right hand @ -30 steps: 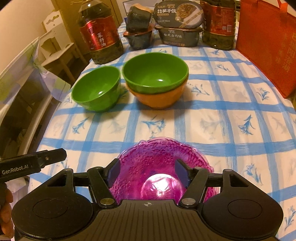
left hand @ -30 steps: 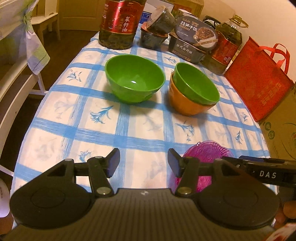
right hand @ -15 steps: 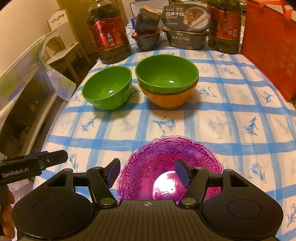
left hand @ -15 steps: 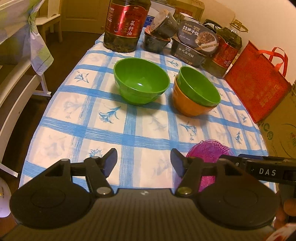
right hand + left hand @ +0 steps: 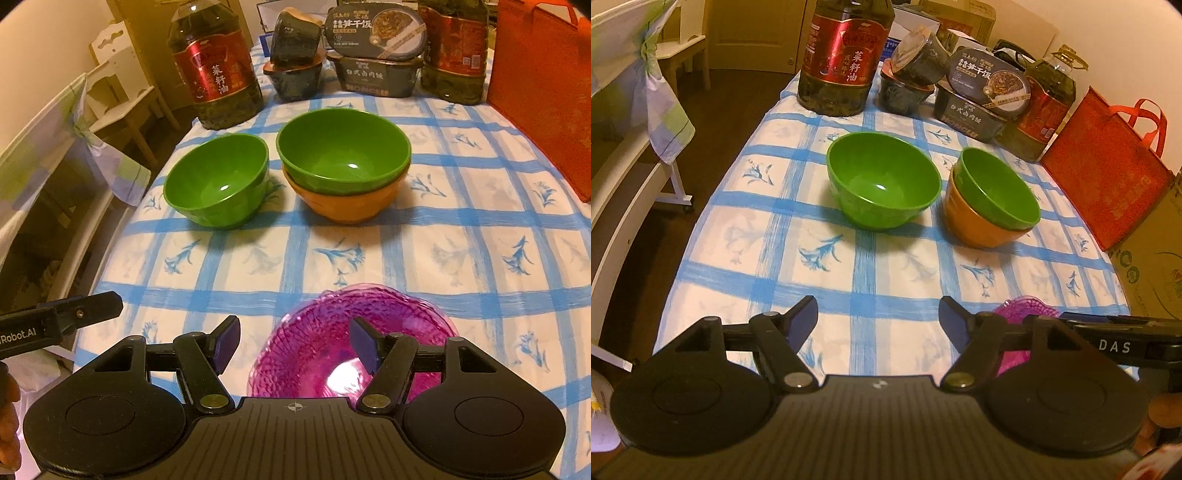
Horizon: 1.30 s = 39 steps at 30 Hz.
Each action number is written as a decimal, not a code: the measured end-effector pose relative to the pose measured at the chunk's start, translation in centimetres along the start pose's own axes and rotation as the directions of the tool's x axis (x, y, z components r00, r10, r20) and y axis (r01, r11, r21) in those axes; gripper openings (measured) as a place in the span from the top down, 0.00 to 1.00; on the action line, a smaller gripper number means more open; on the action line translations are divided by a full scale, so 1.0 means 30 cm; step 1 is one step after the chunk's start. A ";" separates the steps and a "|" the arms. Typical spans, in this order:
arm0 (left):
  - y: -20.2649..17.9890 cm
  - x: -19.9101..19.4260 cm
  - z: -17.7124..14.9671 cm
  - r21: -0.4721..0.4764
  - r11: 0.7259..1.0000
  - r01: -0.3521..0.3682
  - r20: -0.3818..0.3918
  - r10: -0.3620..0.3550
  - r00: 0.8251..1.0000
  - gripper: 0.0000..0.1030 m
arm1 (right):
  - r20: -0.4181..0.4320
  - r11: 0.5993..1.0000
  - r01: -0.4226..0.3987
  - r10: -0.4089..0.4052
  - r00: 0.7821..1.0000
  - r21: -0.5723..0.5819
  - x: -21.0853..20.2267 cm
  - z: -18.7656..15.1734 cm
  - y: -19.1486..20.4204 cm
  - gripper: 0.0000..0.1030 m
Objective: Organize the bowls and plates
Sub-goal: 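Withdraw both grippers and move them toward the other green bowl, then close the left gripper on the green bowl rim while the right gripper also closes on it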
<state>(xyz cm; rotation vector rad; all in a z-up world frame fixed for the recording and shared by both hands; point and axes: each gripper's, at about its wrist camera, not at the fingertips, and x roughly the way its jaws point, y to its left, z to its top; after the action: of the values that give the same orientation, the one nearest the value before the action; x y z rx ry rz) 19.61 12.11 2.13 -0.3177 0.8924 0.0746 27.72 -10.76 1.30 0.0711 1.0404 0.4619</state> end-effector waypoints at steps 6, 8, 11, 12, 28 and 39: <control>0.039 0.040 0.056 0.002 1.000 -0.003 0.008 0.003 1.000 0.28 | -0.009 1.000 0.000 0.000 1.000 0.002 0.052 0.036 0.028 0.36; 0.051 0.056 0.076 0.003 1.000 -0.006 0.006 0.006 1.000 0.27 | -0.006 1.000 -0.005 0.005 1.000 0.012 0.071 0.052 0.036 0.36; 0.069 0.083 0.113 0.013 1.000 -0.011 0.008 0.011 1.000 0.27 | 0.002 0.999 -0.016 0.016 1.000 0.030 0.097 0.078 0.046 0.36; 0.075 0.092 0.126 0.012 1.000 -0.012 0.009 0.012 1.000 0.27 | 0.003 0.999 -0.022 0.022 1.000 0.039 0.106 0.087 0.050 0.37; 0.174 0.330 0.337 -0.042 0.998 0.036 0.023 -0.035 0.999 0.28 | 0.069 0.961 -0.116 0.102 0.992 0.251 0.298 0.287 0.060 0.40; 0.201 0.484 0.400 -0.072 0.996 0.060 -0.004 -0.060 0.998 0.46 | 0.055 0.947 -0.106 0.094 0.994 0.302 0.453 0.357 0.058 0.51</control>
<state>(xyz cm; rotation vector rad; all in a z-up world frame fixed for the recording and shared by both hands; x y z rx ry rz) 36.60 20.50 -3.57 -0.4121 0.8869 0.0507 41.88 -2.05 -3.80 0.4088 1.0656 0.3863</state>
